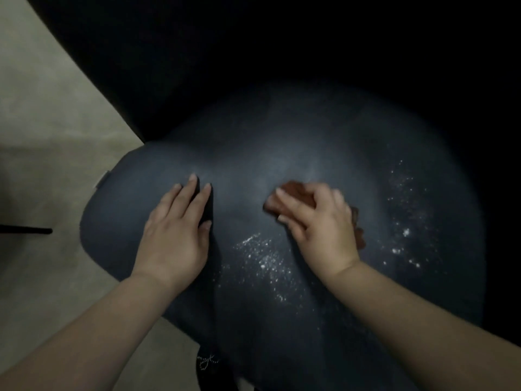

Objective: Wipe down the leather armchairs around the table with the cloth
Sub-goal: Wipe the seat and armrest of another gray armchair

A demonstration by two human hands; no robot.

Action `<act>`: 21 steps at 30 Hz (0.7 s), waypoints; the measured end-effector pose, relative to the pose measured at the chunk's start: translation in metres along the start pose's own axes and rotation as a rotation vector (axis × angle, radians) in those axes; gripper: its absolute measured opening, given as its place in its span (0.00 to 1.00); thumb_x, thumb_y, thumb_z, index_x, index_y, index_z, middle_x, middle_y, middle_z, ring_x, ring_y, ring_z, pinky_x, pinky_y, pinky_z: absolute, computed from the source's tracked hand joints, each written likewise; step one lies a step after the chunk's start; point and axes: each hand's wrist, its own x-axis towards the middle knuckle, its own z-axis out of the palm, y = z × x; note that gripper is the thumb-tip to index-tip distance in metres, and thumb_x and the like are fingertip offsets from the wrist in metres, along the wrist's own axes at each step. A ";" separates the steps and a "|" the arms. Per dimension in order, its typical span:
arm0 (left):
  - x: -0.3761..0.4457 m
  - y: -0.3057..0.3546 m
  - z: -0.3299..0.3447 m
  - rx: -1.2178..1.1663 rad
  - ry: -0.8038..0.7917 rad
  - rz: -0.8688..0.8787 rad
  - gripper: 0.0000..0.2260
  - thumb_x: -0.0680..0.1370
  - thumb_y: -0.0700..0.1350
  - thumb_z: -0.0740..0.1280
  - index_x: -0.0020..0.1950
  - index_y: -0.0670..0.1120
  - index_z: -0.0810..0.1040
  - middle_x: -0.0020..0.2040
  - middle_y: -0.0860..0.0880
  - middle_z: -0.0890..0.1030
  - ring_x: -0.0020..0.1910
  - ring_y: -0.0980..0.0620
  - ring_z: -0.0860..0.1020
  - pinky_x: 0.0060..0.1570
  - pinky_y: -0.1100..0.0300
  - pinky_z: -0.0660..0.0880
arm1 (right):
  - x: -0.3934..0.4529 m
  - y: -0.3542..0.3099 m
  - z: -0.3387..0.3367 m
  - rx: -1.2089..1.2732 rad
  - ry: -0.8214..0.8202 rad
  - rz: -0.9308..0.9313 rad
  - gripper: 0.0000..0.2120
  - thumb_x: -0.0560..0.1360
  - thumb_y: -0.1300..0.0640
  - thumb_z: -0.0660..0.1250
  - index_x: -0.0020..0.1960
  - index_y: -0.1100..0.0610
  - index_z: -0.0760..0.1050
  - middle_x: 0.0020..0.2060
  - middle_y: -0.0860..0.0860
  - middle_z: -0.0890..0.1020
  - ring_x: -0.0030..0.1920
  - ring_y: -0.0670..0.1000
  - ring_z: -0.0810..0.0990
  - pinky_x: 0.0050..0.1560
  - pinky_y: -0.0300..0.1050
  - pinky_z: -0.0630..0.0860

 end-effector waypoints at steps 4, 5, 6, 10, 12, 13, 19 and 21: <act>-0.013 -0.006 0.001 -0.011 0.010 0.001 0.25 0.81 0.50 0.57 0.77 0.53 0.57 0.79 0.53 0.53 0.76 0.49 0.51 0.74 0.49 0.54 | -0.021 -0.007 -0.005 -0.016 -0.076 -0.089 0.18 0.72 0.49 0.71 0.61 0.44 0.80 0.55 0.57 0.78 0.51 0.62 0.75 0.52 0.56 0.73; -0.016 -0.008 0.001 -0.011 0.010 0.000 0.25 0.81 0.50 0.57 0.77 0.54 0.57 0.79 0.53 0.53 0.76 0.49 0.51 0.74 0.49 0.54 | -0.013 -0.006 -0.006 -0.022 -0.048 -0.045 0.17 0.73 0.50 0.71 0.61 0.44 0.80 0.56 0.57 0.77 0.53 0.63 0.74 0.54 0.56 0.72; -0.020 -0.011 0.001 -0.007 0.010 0.000 0.25 0.81 0.50 0.57 0.77 0.53 0.57 0.79 0.53 0.53 0.76 0.49 0.51 0.73 0.49 0.53 | -0.003 -0.003 -0.005 -0.041 -0.002 0.013 0.16 0.74 0.50 0.71 0.61 0.44 0.79 0.58 0.56 0.76 0.55 0.62 0.73 0.57 0.56 0.71; -0.038 -0.025 0.007 0.009 0.033 -0.040 0.25 0.81 0.48 0.59 0.77 0.53 0.58 0.79 0.51 0.54 0.76 0.48 0.52 0.72 0.47 0.55 | 0.014 -0.017 0.010 -0.003 0.124 0.248 0.15 0.76 0.50 0.69 0.63 0.44 0.78 0.61 0.54 0.73 0.60 0.59 0.70 0.64 0.52 0.67; -0.046 -0.030 0.011 -0.013 0.054 -0.054 0.25 0.80 0.48 0.59 0.77 0.53 0.59 0.79 0.51 0.54 0.76 0.47 0.52 0.71 0.45 0.55 | -0.008 -0.038 0.020 0.030 0.091 0.152 0.16 0.75 0.51 0.70 0.62 0.45 0.79 0.59 0.56 0.74 0.57 0.61 0.72 0.59 0.55 0.70; -0.049 -0.032 0.013 -0.027 0.069 -0.063 0.25 0.80 0.47 0.59 0.77 0.52 0.59 0.78 0.50 0.55 0.76 0.47 0.53 0.71 0.44 0.56 | -0.023 -0.046 0.023 0.035 0.051 0.063 0.16 0.74 0.51 0.71 0.62 0.45 0.79 0.58 0.57 0.75 0.55 0.61 0.73 0.56 0.55 0.71; -0.070 -0.040 0.023 -0.040 0.132 -0.115 0.25 0.79 0.44 0.62 0.76 0.49 0.62 0.78 0.46 0.56 0.75 0.43 0.56 0.73 0.45 0.56 | -0.027 -0.034 0.014 -0.032 0.015 -0.056 0.16 0.75 0.50 0.68 0.62 0.45 0.79 0.57 0.57 0.76 0.54 0.62 0.73 0.55 0.59 0.73; -0.073 -0.043 0.025 -0.042 0.144 -0.131 0.25 0.79 0.44 0.62 0.76 0.48 0.62 0.78 0.45 0.56 0.75 0.42 0.56 0.73 0.45 0.56 | -0.007 -0.037 0.022 -0.039 0.087 0.095 0.16 0.76 0.50 0.68 0.63 0.45 0.78 0.59 0.56 0.74 0.57 0.61 0.71 0.59 0.59 0.71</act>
